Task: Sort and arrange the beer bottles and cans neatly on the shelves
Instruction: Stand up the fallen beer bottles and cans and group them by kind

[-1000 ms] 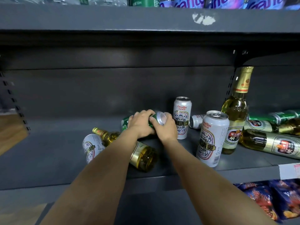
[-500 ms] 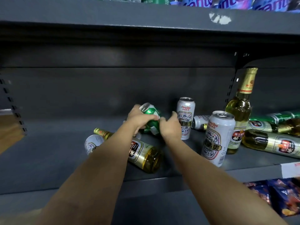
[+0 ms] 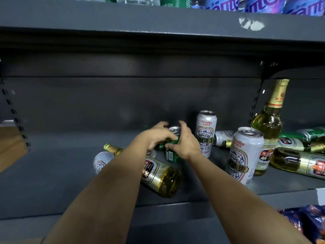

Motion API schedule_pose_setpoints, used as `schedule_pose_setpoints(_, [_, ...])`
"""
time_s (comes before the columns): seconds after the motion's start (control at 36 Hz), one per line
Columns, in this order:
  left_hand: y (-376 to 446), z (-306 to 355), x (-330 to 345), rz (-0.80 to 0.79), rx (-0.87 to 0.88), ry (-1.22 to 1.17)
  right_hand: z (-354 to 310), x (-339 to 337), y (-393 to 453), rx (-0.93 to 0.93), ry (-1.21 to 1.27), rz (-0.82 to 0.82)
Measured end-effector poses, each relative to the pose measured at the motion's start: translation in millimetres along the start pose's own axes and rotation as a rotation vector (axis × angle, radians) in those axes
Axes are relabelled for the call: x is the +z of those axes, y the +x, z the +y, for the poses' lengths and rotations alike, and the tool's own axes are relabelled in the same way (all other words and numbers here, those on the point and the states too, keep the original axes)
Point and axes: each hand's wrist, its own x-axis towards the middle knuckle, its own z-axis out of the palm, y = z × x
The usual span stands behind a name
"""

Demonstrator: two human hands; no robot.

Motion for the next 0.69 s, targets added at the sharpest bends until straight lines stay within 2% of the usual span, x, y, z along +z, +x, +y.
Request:
schedule_pose_setpoints(0.08, [7,4,-17,0.205,0.017,-0.147,2,1,2,0.029,-0.014,0.027])
schedule_pose_setpoints(0.14, [13,-1,-27,0.376,0.0,-0.101,-1,0,3,-0.011,-0.109,0.017])
schedule_pose_setpoints(0.19, [23,-13,-36,0.475,-0.041,-0.014,-6,-1,6,-0.054,-0.204,0.039])
schedule_pose_setpoints(0.31, [52,-43,-39,0.387,-0.2,0.167,-12,-4,13,-0.083,-0.311,0.108])
schedule_pose_setpoints(0.39, [62,-49,-36,0.358,-0.244,0.296,-14,-5,17,-0.074,-0.321,0.104])
schedule_pose_setpoints(0.44, [49,-40,-31,0.348,-0.237,0.43,-17,-5,20,-0.079,-0.337,0.085])
schedule_pose_setpoints(0.5, [41,-32,-29,0.341,-0.218,0.682,-23,-5,23,-0.082,-0.329,0.064])
schedule_pose_setpoints(0.58, [31,-18,-19,0.348,-0.083,1.024,-29,-3,27,-0.07,-0.32,0.039])
schedule_pose_setpoints(0.64, [30,-14,-12,0.226,-0.02,1.111,-29,-2,28,-0.056,-0.321,0.033])
schedule_pose_setpoints(0.69, [32,-16,-6,0.105,-0.033,1.152,-27,-2,28,-0.07,-0.346,0.035])
